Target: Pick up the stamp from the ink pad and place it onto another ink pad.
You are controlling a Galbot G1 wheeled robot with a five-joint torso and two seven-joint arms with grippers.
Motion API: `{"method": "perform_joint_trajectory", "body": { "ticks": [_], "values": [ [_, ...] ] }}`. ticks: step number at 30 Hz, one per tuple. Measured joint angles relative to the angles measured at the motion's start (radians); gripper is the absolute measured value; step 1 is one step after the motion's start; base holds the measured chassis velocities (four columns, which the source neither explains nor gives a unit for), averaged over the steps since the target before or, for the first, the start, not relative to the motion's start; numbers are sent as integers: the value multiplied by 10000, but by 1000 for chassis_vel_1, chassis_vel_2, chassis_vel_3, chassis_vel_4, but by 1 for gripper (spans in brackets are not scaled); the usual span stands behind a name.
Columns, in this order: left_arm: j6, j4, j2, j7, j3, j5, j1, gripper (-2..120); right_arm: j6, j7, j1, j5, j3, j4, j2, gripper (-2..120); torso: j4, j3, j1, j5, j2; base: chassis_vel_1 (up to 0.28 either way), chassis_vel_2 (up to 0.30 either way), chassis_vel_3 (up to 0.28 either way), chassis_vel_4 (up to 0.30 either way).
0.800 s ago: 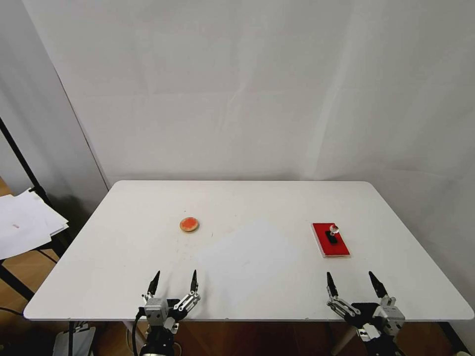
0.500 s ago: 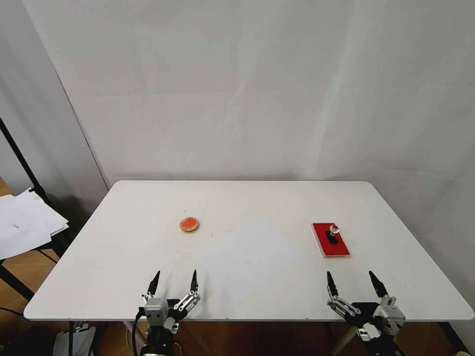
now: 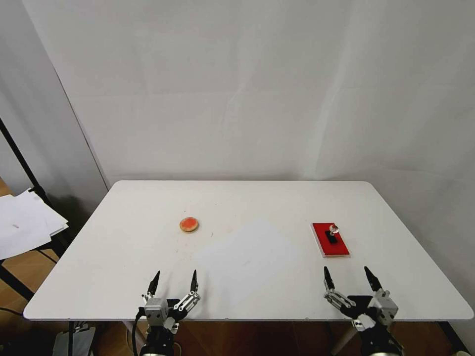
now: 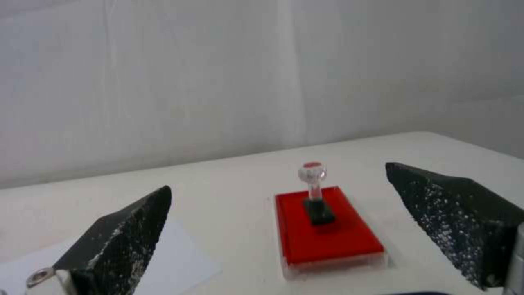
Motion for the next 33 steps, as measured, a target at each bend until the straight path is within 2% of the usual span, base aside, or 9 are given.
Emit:
{"method": "perform_joint_trajectory", "body": {
  "ticks": [6,14,23,33],
  "values": [
    [0,0,0,0,0,0,0,102,-359,11,1108,717,-94,-590,-397,100,0,1,1,-2,0,0,0,0,0],
    [0,0,1,0,-1,0,0,102,-594,-1,1722,1003,-475,-1406,-600,100,-1,0,1,0,0,0,0,0,0],
    [0,0,0,0,-1,0,0,102,-1044,0,2773,1597,-908,-1762,-902,100,0,1,1,-2,0,0,0,0,0],
    [0,0,0,0,-1,0,0,102,-1093,8,3607,1754,-1462,-2578,-914,100,-1,0,0,-1,0,0,0,0,0]
  ]
}}
